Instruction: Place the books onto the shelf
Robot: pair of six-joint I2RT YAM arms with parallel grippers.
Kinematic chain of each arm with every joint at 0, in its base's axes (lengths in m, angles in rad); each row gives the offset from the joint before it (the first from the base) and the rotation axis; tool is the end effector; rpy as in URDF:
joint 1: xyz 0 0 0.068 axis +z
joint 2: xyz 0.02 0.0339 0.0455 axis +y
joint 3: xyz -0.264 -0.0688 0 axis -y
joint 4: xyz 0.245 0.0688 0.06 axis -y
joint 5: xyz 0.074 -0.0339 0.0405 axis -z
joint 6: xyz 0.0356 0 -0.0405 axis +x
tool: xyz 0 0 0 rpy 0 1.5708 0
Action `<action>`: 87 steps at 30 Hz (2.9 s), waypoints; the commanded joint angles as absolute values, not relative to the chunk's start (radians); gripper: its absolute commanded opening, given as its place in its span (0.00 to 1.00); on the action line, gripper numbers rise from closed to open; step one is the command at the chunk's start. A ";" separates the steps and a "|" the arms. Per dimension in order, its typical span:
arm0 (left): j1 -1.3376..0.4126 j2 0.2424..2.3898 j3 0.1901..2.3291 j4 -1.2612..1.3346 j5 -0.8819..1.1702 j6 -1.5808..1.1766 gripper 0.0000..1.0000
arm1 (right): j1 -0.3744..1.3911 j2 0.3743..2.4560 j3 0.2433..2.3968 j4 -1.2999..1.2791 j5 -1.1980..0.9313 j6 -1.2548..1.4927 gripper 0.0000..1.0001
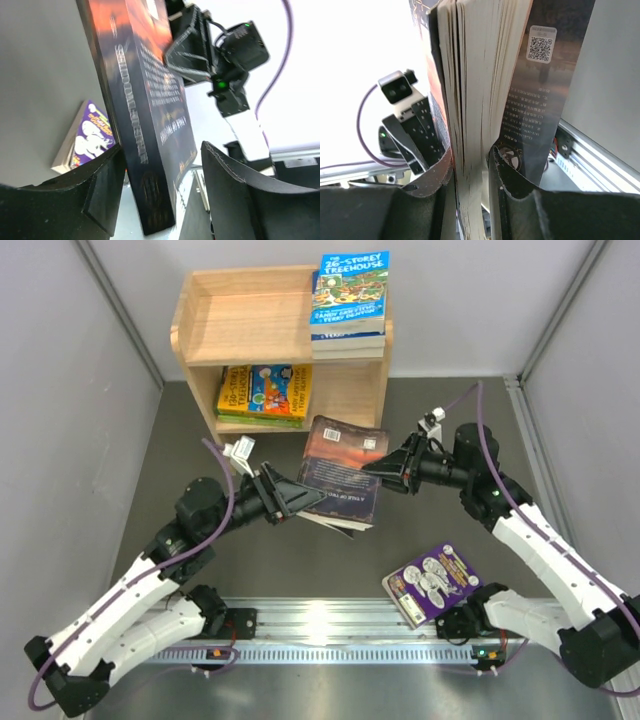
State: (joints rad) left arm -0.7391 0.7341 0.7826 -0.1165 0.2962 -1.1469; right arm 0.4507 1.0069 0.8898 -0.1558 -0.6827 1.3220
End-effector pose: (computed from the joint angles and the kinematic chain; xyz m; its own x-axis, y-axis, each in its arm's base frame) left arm 0.1213 -0.1246 0.3548 -0.8041 -0.4467 -0.3923 0.3078 0.2518 -0.9175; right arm 0.1946 0.1191 0.3402 -0.9173 0.3915 -0.0723 0.0173 0.2206 0.9752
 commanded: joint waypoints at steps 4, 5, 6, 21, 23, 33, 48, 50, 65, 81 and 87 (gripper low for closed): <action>-0.746 0.715 0.770 -0.009 0.333 -1.209 0.60 | 0.446 1.046 1.011 0.040 -0.660 1.333 0.00; -0.747 0.741 0.770 -0.009 0.337 -1.212 0.58 | 0.446 1.048 1.011 0.041 -0.663 1.333 0.00; -0.747 0.753 0.773 0.024 0.339 -1.213 0.52 | 0.446 1.049 1.009 0.046 -0.666 1.335 0.00; -0.746 0.850 1.005 -0.097 0.344 -1.051 0.00 | 0.449 0.990 0.960 0.092 -0.735 1.345 0.55; -0.746 0.862 1.031 -0.091 0.359 -1.036 0.00 | 0.449 0.973 0.947 0.092 -0.735 1.338 0.60; -0.746 0.888 1.281 -0.248 0.335 -0.914 0.00 | 0.449 0.971 0.920 0.098 -0.767 1.327 0.81; -0.747 1.095 1.859 -0.742 0.038 -0.534 0.00 | 0.445 0.907 0.890 0.014 -0.756 1.276 0.87; -0.746 1.135 1.980 -0.774 0.014 -0.479 0.00 | 0.443 0.873 0.867 0.003 -0.755 1.279 0.87; -0.747 1.172 2.141 -0.770 -0.316 -0.310 0.00 | 0.440 0.767 0.801 -0.098 -0.765 1.256 0.88; -0.335 1.275 1.994 -0.557 0.021 -0.376 0.00 | 0.442 0.654 0.762 -0.270 -0.828 1.193 0.88; -0.033 1.341 1.971 -0.433 0.407 -0.598 0.00 | 0.436 0.658 0.782 -0.296 -0.841 1.164 0.88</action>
State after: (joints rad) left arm -0.1722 1.3228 1.9785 -0.7345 0.1432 -0.4397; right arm 0.4419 0.6609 0.7589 -0.2836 -0.8188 1.1980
